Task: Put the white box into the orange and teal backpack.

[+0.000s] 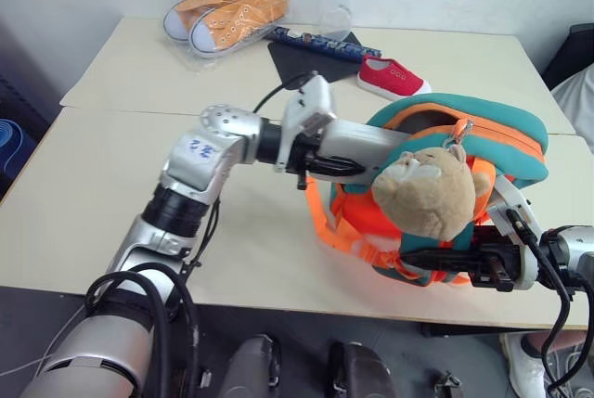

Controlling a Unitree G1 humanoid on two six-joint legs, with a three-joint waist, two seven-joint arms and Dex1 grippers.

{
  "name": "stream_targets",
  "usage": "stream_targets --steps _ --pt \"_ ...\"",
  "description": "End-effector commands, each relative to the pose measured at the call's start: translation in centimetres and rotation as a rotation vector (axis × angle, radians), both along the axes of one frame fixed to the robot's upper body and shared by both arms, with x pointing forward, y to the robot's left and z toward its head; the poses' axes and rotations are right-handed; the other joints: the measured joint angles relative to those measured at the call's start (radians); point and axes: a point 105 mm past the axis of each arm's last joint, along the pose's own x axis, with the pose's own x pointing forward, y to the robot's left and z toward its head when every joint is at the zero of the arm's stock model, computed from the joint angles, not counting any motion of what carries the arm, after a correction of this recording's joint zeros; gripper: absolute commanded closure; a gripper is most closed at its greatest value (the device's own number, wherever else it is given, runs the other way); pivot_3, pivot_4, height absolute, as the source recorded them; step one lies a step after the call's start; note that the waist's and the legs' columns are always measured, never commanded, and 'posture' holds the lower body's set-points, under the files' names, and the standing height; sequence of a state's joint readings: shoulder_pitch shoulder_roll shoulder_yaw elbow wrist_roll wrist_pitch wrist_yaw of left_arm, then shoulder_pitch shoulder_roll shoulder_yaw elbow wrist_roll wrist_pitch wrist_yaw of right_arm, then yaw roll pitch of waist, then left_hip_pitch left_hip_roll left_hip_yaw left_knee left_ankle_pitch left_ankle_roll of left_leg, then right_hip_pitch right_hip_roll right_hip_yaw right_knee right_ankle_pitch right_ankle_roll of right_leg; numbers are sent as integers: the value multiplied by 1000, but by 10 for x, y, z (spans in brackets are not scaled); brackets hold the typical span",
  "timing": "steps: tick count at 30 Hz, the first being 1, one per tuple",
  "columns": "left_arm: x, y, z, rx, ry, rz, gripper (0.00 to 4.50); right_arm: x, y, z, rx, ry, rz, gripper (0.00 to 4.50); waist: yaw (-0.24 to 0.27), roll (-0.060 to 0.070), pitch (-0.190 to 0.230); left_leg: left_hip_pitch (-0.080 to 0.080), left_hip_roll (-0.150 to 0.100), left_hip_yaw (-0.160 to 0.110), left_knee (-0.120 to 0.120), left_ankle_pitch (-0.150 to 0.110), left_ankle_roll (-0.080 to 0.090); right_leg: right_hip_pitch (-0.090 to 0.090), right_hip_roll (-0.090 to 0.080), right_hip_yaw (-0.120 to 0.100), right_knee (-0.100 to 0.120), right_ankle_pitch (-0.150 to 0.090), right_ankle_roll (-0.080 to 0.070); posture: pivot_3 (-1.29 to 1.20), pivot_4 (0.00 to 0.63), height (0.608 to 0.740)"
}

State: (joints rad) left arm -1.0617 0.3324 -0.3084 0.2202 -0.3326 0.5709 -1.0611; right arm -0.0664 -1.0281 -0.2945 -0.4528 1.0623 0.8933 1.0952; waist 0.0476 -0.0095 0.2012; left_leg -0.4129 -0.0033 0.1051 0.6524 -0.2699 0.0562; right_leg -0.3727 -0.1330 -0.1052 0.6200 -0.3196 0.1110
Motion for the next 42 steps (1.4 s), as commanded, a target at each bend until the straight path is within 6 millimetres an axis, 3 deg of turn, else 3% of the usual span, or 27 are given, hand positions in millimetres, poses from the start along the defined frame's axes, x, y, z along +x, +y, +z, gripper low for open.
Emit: stream_targets --steps 1,5,9,12,15,18,21,28,32,35,38,42 --pt "0 -29 4 -38 -21 -52 3299 -5 6 3 16 -21 26 4496 0 0 0 0 0 0 1 0 0 0 0 0 0 0 0 0 150 740" --pt "7 -40 10 -147 -1 -42 3299 -6 9 2 20 -27 20 4496 -4 -1 0 -1 0 0 2 0 1 -1 0 0 0 0 0 0 150 740" --pt "11 -23 28 -266 -24 -51 2070 -6 10 0 32 -37 -8 4500 -17 -1 1 -3 1 -1 2 1 0 -2 0 -1 0 0 0 0 150 740" --pt "1 0 42 -351 -14 -136 1099 -6 11 -1 34 -44 -28 4500 -27 -1 1 -4 1 -2 2 1 -1 -3 0 -2 0 0 0 0 150 740" --pt "-2 39 31 -279 11 -163 230 -5 10 -2 42 -52 -53 4500 -27 -1 1 -4 1 -2 2 2 -1 -3 0 -2 1 0 0 0 150 740" --pt "-11 69 26 -219 -29 -208 230 -5 9 -3 36 -58 -69 4500 -27 0 0 -3 1 -2 1 2 -2 -3 1 -2 1 0 0 0 150 740" --pt "-22 81 34 -227 -122 -252 230 -3 6 -6 34 -62 -83 4500 -19 0 0 -5 1 -3 3 2 -1 -2 1 -3 1 0 0 0 150 740" --pt "-60 57 42 -303 -362 -378 230 1 1 -12 28 -59 -82 4500 -22 0 0 -9 -1 -9 11 0 3 1 -2 -6 0 2 3 0 150 740" --pt "-67 40 47 -356 -485 -387 230 2 0 -14 26 -53 -70 4500 -23 0 0 -9 -1 -9 11 0 3 1 -1 -6 0 2 3 0 150 740" --pt "-69 17 35 -332 -565 -417 230 4 0 -14 25 -58 -65 4500 -20 0 0 -8 -1 -8 11 0 3 1 0 -6 1 2 3 0 150 740" --pt "-70 1 37 -381 -614 -423 230 5 1 -12 27 -64 -58 4500 -19 0 0 -8 -1 -8 12 0 3 2 -1 -6 0 2 3 0 150 740" --pt "-73 -12 31 -370 -643 -468 230 7 3 -11 26 -70 -54 4500 -21 0 0 -8 -1 -8 12 0 3 2 -1 -7 0 2 3 0 150 740"
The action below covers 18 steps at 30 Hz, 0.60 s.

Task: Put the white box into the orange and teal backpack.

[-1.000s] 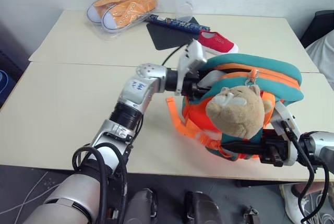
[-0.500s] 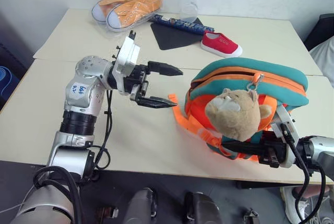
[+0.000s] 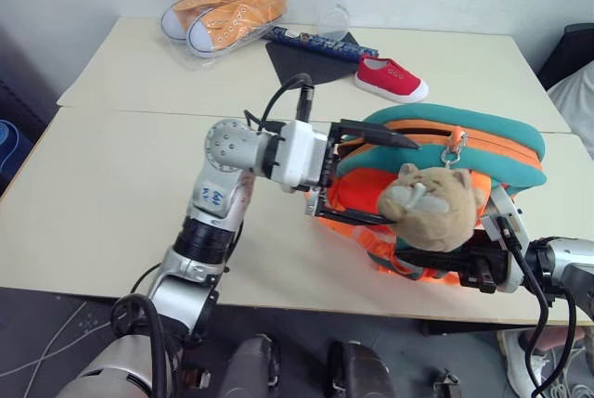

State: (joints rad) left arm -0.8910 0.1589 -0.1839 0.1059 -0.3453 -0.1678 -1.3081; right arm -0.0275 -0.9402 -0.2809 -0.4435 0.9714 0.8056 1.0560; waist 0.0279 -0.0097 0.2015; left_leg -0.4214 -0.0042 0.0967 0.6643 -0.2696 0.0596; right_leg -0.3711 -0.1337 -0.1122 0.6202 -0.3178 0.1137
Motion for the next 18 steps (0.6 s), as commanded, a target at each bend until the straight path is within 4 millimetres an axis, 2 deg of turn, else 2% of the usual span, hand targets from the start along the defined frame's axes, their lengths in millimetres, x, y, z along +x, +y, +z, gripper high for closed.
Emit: stream_targets --steps 1,5,9,15,17,18 --pt "-2 -7 1 7 -64 -10 230 -2 5 3 3 -16 25 4500 -3 0 0 0 0 0 0 0 0 0 0 0 0 0 0 0 150 740" --pt "-5 -8 -1 -2 -50 -30 1089 0 6 5 4 -26 18 4500 -2 0 0 0 1 0 0 0 0 0 0 0 0 0 0 0 150 740" --pt "-9 -9 -6 23 -31 -54 2363 0 7 6 6 -28 11 4500 -2 0 0 0 0 0 0 0 0 0 0 0 0 0 0 0 150 740" --pt "-5 -4 -14 72 25 -39 4038 -1 8 8 12 -29 2 4500 -2 0 0 0 0 -1 1 0 0 0 0 0 0 0 0 0 150 740" --pt "-2 1 -14 74 56 -21 4476 -1 9 8 16 -28 -3 4500 -4 0 0 0 1 -1 0 0 0 0 0 0 0 0 0 0 150 740" --pt "1 5 -11 56 85 -7 4491 -1 9 8 18 -28 -9 4500 -5 0 0 0 1 -1 0 0 0 0 0 0 0 0 0 0 150 740"
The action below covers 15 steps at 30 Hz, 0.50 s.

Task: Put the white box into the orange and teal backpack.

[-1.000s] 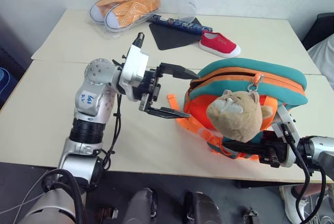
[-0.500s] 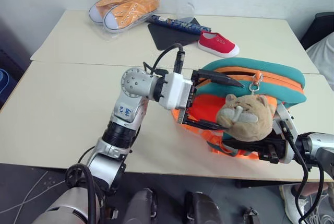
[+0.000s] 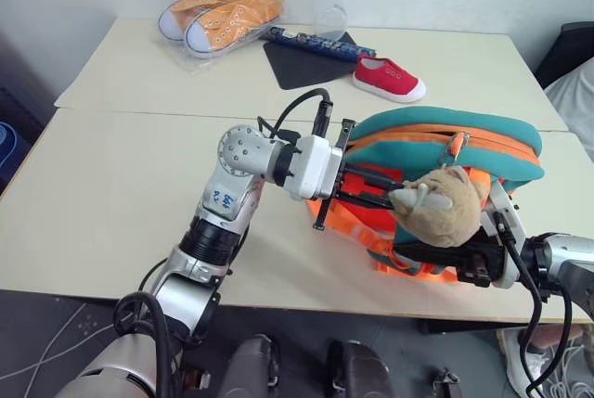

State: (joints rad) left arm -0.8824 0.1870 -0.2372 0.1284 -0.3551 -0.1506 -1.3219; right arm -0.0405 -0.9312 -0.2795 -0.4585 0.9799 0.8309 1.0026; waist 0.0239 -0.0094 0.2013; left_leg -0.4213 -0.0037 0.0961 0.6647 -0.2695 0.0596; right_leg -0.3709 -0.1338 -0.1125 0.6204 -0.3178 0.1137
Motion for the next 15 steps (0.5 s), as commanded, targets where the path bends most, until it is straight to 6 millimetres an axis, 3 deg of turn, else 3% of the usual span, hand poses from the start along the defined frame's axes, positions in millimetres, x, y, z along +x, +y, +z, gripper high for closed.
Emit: stream_targets --steps 1,7,11,15 --pt "2 10 6 -33 66 26 4491 -4 6 8 27 -29 17 4500 -1 0 0 0 0 0 0 0 0 0 0 0 0 0 0 0 150 740" --pt "30 47 38 -153 217 172 4491 2 -7 14 79 -64 -86 4500 1 0 0 0 0 0 0 0 0 0 0 0 0 0 0 0 150 740" --pt "54 79 61 -231 218 313 4491 5 -21 15 90 -79 -162 4500 2 0 0 0 0 0 0 0 0 0 0 0 1 0 0 0 150 740" --pt "72 105 66 -238 219 433 4491 1 -28 13 94 -77 -193 4500 3 0 0 0 0 0 0 0 0 0 1 -1 3 0 0 0 150 740"
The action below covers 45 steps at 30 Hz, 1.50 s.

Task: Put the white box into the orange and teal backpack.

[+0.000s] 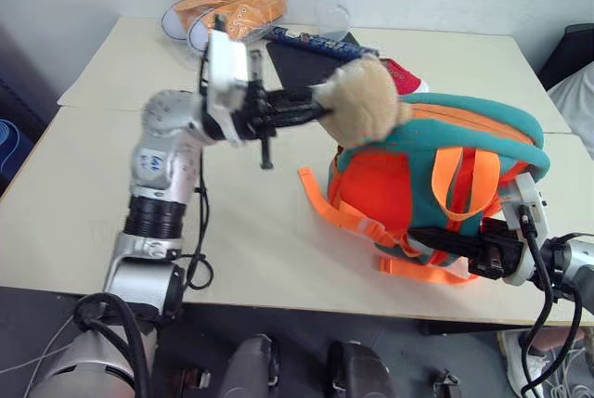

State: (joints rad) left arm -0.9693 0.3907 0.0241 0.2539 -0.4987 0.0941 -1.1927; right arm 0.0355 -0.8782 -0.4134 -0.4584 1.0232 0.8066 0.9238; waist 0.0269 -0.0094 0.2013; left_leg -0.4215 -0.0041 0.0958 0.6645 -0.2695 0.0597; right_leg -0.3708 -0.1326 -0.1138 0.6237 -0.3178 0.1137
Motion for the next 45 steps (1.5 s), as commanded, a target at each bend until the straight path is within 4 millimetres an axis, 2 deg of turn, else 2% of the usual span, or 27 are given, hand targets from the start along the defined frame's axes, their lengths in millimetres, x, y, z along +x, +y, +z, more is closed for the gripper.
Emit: stream_targets --steps 1,3,5,9,12,16,19,22,23,26,29,32,34,36,38,40,41,45 --pt "15 29 10 -30 8 125 4491 -4 -9 4 22 -21 -45 4500 0 0 0 0 0 0 0 0 0 0 0 0 0 0 0 0 150 740" --pt "25 38 4 -21 69 171 4491 -6 -11 3 28 -20 -57 4500 -1 0 0 0 0 0 0 0 0 0 0 0 0 0 0 0 150 740" --pt "33 43 -12 21 128 207 4491 -8 -11 2 34 -21 -65 4500 -1 0 0 0 0 0 0 0 0 0 1 0 1 0 0 0 150 740" --pt "46 50 -72 168 303 270 4491 -9 -9 0 45 -22 -74 4500 -1 0 0 0 0 1 0 0 0 0 0 1 1 0 0 0 150 740" --pt "48 49 -107 232 397 280 4491 -8 -8 0 49 -25 -78 4500 -1 0 0 0 0 1 0 0 0 -1 0 1 1 0 0 0 150 740" --pt "64 51 -130 198 417 407 4491 -7 -6 1 56 -29 -80 4500 3 0 0 0 0 1 0 0 0 -2 -1 2 1 0 0 0 150 740" --pt "53 44 -151 226 405 344 4491 -4 -2 1 69 -38 -85 4500 0 0 0 0 0 1 0 -1 0 -2 -2 2 -2 0 0 0 150 740" --pt "41 47 -157 231 411 302 4491 4 -3 2 72 -74 -119 4500 -8 0 0 0 0 2 -1 -1 -1 -3 -1 3 -1 0 0 0 150 740" --pt "40 49 -157 232 397 310 4168 8 -5 3 69 -85 -148 4500 -8 0 0 0 1 2 -1 -1 -1 -3 -1 3 1 0 0 0 150 740" --pt "31 60 -147 221 387 310 3239 10 -9 10 35 -173 -160 3523 -8 0 0 0 1 3 -1 -1 -1 -4 -1 4 1 0 0 0 150 740" --pt "17 77 -136 210 378 321 2239 7 -22 2 -127 -262 -159 2436 -6 0 0 0 1 3 -2 -1 -1 -4 -1 4 2 0 0 0 150 740" --pt "-9 96 -128 226 351 283 1243 4 -50 -9 -263 -286 -187 1369 -4 0 0 0 0 3 -2 -1 0 -4 -1 4 2 0 0 0 150 740" --pt "-24 115 -132 268 348 321 709 3 -75 -13 -307 -308 -229 766 -4 0 0 0 0 3 -2 -1 0 -3 -2 4 1 0 0 0 150 740" --pt "-37 133 -140 313 368 377 699 -2 -92 -16 -339 -347 -220 147 -6 0 0 1 0 4 -2 -2 0 -3 -2 5 -1 0 0 0 150 740" --pt "-47 143 -149 361 375 414 699 -5 -102 -21 -393 -380 -182 65 -6 1 0 2 0 4 -3 -2 0 -3 -2 6 -3 0 0 0 150 740" --pt "-58 161 -169 444 386 503 699 -8 -115 -31 -529 -451 -82 65 -7 2 0 2 0 4 -3 -2 -1 -3 -2 6 -3 0 0 0 150 740" --pt "-64 166 -175 451 393 525 699 -4 -123 -32 -555 -473 -89 65 -9 2 0 3 0 6 -4 -2 -1 -3 -2 7 -3 0 0 0 150 740" --pt "-75 168 -179 449 391 569 699 7 -144 -38 -606 -502 -121 65 -16 1 0 11 0 10 -10 -5 -6 0 -3 10 -4 0 0 0 150 740"
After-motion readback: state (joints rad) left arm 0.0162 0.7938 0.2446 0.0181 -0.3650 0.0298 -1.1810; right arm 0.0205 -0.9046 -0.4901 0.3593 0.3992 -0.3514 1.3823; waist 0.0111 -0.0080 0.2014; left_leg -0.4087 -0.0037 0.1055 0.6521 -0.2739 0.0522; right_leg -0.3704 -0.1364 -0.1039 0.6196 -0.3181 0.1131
